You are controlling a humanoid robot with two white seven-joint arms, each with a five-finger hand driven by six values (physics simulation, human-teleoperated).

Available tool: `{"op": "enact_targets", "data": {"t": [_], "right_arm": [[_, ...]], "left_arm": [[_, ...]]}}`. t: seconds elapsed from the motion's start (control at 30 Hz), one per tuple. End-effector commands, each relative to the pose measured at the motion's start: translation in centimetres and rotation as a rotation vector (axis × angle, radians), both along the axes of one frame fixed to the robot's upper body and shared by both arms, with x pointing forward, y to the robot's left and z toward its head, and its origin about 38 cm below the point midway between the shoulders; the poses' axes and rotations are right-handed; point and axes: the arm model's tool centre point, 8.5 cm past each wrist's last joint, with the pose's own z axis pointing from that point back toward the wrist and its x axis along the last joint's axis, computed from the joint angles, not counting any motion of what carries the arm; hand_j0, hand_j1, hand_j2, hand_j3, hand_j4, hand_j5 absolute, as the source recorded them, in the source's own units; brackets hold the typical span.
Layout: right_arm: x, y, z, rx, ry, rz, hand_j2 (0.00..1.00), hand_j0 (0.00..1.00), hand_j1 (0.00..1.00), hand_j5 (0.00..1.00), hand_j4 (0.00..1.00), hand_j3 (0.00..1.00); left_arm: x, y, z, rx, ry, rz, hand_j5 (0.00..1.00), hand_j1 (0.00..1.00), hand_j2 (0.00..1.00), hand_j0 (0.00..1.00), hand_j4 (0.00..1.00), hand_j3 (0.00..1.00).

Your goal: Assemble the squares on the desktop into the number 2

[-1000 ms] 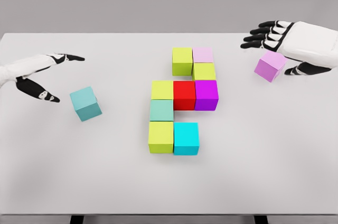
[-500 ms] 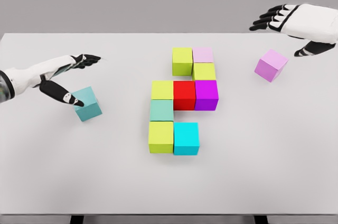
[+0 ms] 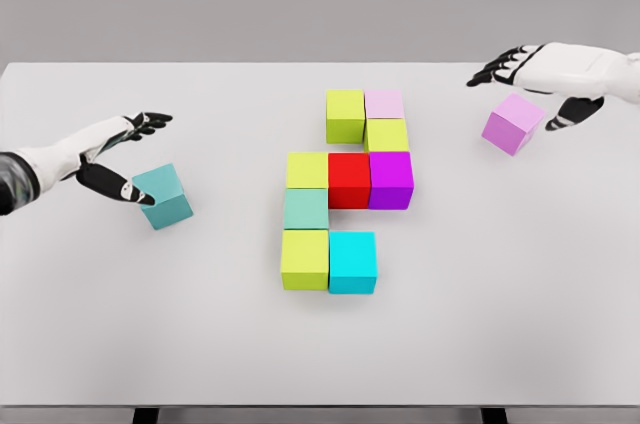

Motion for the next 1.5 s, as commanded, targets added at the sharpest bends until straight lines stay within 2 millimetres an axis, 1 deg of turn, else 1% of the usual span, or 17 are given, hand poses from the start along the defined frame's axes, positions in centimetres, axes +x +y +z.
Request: {"op": "enact_targets", "data": {"t": [0.0,0.1,0.13,0.17,0.27,0.3,0.43,0.53,0.6,0.63,0.73,0.77,0.8,1.0,1.3,1.4,1.47], "right_arm": [[0.4,-0.4,-0.6,0.008,0.017,-0.022,1.0,1.0,1.0,1.0,1.0,1.0],[0.6,-0.7,-0.5,0.002,0.017,-0.034,1.0,1.0,1.0,1.0,1.0,1.0],[0.9,-0.4,-1.1,-0.032,0.015,-0.033,1.0,1.0,1.0,1.0,1.0,1.0],[1.2,-0.1,-1.1,-0.061,0.006,-0.031,1.0,1.0,1.0,1.0,1.0,1.0],[1.4,0.3,-1.4,-0.072,0.015,-0.022,1.0,1.0,1.0,1.0,1.0,1.0],[1.7,0.6,-2.0,-0.077,0.03,-0.022,1.0,1.0,1.0,1.0,1.0,1.0],[2.0,0.1,-2.5,-0.1,0.041,-0.041,1.0,1.0,1.0,1.0,1.0,1.0],[2.6,-0.3,-2.5,-0.105,0.041,-0.062,1.0,1.0,1.0,1.0,1.0,1.0],[2.6,-0.2,-2.5,-0.105,0.042,-0.062,1.0,1.0,1.0,1.0,1.0,1.0],[2.7,-0.2,-2.6,-0.116,0.042,-0.061,1.0,1.0,1.0,1.0,1.0,1.0],[2.8,-0.4,-3.0,-0.135,0.046,-0.069,1.0,1.0,1.0,1.0,1.0,1.0],[2.7,-0.3,-3.5,-0.154,0.056,-0.066,1.0,1.0,1.0,1.0,1.0,1.0],[2.9,0.0,-3.8,-0.171,0.061,-0.06,1.0,1.0,1.0,1.0,1.0,1.0],[3.9,-0.9,-4.1,-0.205,0.069,-0.104,1.0,1.0,1.0,1.0,1.0,1.0],[5.0,-0.6,-4.2,-0.216,0.072,-0.126,1.0,1.0,1.0,1.0,1.0,1.0],[5.2,-0.2,-4.6,-0.216,0.077,-0.124,1.0,1.0,1.0,1.0,1.0,1.0],[5.3,0.0,-4.8,-0.22,0.079,-0.121,1.0,1.0,1.0,1.0,1.0,1.0]], "left_arm": [[-0.2,-0.1,-0.4,-0.005,-0.006,-0.001,1.0,1.0,1.0,1.0,1.0,1.0],[-0.5,0.2,-0.5,-0.01,-0.008,-0.014,1.0,1.0,1.0,1.0,1.0,1.0],[-0.6,0.3,-0.5,-0.011,-0.009,-0.017,1.0,1.0,1.0,1.0,1.0,1.0],[-0.8,0.3,-0.9,-0.009,0.001,-0.02,1.0,1.0,1.0,1.0,1.0,1.0],[-1.0,0.3,-1.4,-0.005,0.009,-0.016,1.0,1.0,1.0,1.0,1.0,1.0],[-0.9,0.2,-1.6,-0.005,-0.009,0.0,1.0,1.0,1.0,1.0,1.0,1.0],[-0.9,0.2,-1.9,-0.004,-0.033,0.029,1.0,1.0,1.0,1.0,1.0,1.0],[-1.3,0.0,-2.9,0.002,-0.035,0.044,1.0,1.0,1.0,1.0,1.0,1.0],[-1.4,0.1,-3.1,0.005,-0.038,0.051,1.0,1.0,1.0,1.0,1.0,1.0],[-1.7,0.1,-3.6,0.011,-0.027,0.05,1.0,1.0,1.0,1.0,1.0,1.0],[-2.0,0.2,-4.2,0.017,-0.03,0.064,1.0,1.0,1.0,1.0,1.0,1.0],[-2.2,0.2,-4.6,0.022,-0.021,0.061,1.0,1.0,1.0,1.0,1.0,1.0],[-2.2,0.1,-4.6,0.013,-0.027,0.056,1.0,1.0,1.0,1.0,1.0,1.0],[-2.2,-0.1,-4.5,0.005,-0.035,0.047,1.0,1.0,1.0,1.0,1.0,1.0],[-1.7,-0.9,-4.2,-0.004,-0.054,0.026,1.0,1.0,1.0,1.0,1.0,1.0],[-1.4,-1.5,-4.1,-0.005,-0.058,0.023,1.0,1.0,1.0,1.0,1.0,1.0],[-0.6,-1.8,-4.2,0.003,-0.058,0.041,1.0,1.0,1.0,1.0,1.0,1.0]]}}
